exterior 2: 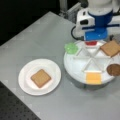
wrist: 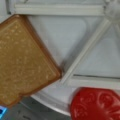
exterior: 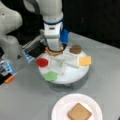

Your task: Ingredient selection for cheeseburger or sandwich

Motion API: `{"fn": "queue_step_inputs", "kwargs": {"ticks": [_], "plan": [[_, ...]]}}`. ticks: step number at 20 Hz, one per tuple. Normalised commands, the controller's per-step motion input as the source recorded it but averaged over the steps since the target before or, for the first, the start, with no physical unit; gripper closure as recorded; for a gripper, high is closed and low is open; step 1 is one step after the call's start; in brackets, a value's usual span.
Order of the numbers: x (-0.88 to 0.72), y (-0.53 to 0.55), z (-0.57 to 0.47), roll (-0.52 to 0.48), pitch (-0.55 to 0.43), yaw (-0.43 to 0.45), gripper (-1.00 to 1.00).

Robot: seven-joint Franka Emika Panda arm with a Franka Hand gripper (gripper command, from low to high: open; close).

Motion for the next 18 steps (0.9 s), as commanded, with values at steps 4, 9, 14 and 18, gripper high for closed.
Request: {"fn": "queue_step_inputs", "kwargs": {"ticks": [4, 9, 14, 18], "plan": [[0.45, -0.56, 0.34, 0.374, 0.407, -0.168, -1.00], [0.39, -0.40, 0.19, 0.447, 0.334, -0.122, -1.00], [0.23, -0.08, 0.09, 0.401, 0.176, -0.180, -1.00], [0.10, -0.13, 0.02, 0.368, 0.063, -0.212, -1.00]]}}
